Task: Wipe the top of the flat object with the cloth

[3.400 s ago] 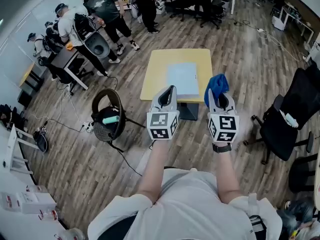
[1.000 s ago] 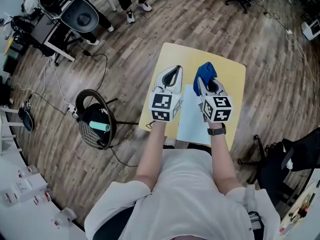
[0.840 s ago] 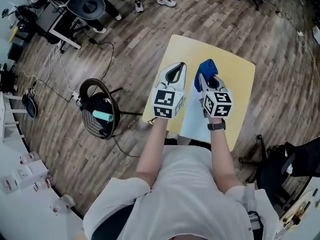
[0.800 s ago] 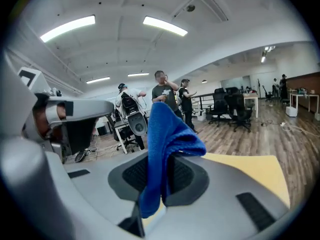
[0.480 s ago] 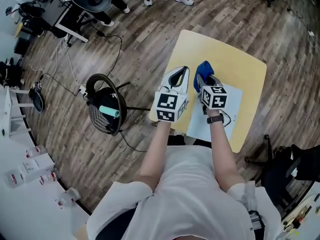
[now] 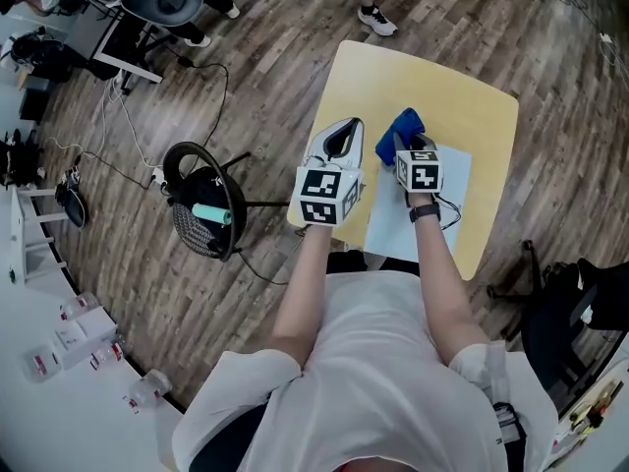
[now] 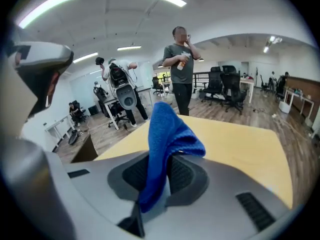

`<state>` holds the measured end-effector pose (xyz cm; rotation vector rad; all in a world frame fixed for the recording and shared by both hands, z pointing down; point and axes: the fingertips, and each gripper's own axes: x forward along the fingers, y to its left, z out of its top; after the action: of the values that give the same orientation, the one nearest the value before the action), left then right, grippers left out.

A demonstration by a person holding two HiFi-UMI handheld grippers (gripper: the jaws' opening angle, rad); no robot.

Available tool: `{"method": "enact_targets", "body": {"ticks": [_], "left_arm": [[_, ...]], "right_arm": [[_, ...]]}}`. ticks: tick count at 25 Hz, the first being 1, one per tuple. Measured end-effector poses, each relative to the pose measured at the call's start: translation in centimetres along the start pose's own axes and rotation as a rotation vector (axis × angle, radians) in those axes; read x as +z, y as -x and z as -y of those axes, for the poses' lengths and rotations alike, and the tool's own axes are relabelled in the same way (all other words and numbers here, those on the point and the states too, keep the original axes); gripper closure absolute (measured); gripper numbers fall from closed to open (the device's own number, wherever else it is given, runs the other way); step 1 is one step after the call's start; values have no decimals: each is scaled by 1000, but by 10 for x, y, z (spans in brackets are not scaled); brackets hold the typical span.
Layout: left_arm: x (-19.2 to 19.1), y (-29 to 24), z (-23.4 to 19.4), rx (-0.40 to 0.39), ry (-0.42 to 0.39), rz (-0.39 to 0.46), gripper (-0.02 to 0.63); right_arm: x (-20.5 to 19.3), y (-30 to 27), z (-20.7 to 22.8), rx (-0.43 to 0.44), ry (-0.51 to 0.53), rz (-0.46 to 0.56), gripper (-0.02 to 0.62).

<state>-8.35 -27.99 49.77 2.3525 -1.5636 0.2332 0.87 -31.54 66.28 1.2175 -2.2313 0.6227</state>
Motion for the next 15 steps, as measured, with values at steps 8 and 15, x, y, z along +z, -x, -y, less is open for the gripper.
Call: {"method": "enact_targets", "body": {"ticks": [8,15], "left_arm": [[-15,-15,27,-62,-3,-51,595],[-16,-33,63,-140,-58,-77,595]], "right_arm": [[-27,33,50,-105,-33,-5,531],[-45,65,93,-201,-112,10,529]]}}
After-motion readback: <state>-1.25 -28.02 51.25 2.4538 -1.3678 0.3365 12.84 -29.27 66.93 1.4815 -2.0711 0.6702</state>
